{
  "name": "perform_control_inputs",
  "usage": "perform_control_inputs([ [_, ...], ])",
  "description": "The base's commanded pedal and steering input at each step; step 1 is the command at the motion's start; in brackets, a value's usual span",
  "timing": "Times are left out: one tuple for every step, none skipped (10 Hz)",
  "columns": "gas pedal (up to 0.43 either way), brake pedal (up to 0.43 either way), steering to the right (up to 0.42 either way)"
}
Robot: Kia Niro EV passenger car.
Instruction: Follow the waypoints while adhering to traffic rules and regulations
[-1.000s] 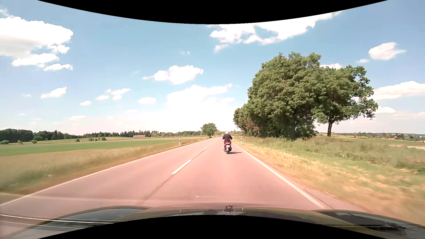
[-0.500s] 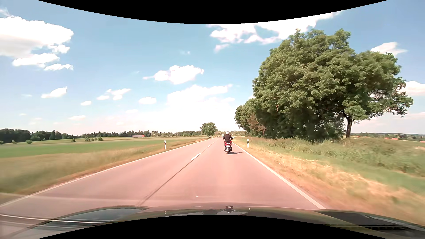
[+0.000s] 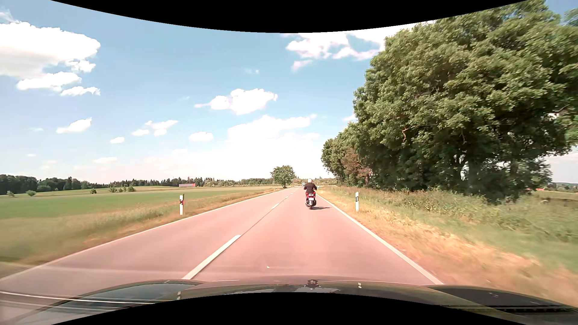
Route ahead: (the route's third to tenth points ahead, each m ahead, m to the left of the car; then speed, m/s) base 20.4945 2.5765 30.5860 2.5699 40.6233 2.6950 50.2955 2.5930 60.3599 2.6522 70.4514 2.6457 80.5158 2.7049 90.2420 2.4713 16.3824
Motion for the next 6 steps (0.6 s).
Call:
perform_control_inputs([
  [0.299, 0.012, -0.002],
  [0.299, 0.012, -0.002],
  [0.299, 0.012, -0.002],
  [0.299, 0.012, -0.001],
  [0.299, 0.012, -0.001],
  [0.299, 0.012, 0.0],
])
